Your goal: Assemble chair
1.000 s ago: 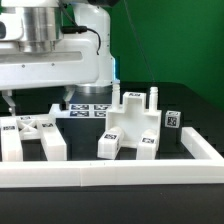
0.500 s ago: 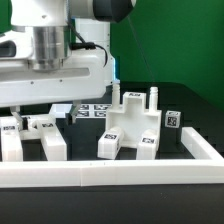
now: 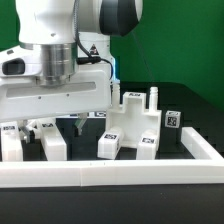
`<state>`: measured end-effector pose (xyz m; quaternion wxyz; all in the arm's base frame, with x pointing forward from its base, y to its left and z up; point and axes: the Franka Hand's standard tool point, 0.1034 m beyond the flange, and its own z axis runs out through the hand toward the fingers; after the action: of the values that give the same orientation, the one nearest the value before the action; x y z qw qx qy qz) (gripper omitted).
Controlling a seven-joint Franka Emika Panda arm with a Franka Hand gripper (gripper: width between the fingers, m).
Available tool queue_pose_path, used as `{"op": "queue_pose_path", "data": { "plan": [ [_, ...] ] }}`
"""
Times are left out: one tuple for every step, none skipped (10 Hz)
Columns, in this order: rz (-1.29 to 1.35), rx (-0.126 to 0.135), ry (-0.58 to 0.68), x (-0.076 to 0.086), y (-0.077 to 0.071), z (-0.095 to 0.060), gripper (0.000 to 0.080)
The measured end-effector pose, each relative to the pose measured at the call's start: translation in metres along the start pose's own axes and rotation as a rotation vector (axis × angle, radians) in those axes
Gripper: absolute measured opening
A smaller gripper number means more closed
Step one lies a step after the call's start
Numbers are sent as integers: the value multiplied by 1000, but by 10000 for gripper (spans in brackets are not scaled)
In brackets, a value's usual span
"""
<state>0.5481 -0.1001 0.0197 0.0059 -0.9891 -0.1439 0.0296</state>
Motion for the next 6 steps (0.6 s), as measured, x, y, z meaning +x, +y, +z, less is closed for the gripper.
{"op": "queue_pose_path", "data": {
  "plan": [
    [0,1,-5,-2,0,3,649],
    [1,3,-11,-4,0,6,649],
    [2,4,-16,-6,0,10,649],
    [2,5,-20,-8,-1,12,649],
    [4,6,-22,-9,0,13,649],
    [5,6,-24,-10,0,13,564]
  ]
}}
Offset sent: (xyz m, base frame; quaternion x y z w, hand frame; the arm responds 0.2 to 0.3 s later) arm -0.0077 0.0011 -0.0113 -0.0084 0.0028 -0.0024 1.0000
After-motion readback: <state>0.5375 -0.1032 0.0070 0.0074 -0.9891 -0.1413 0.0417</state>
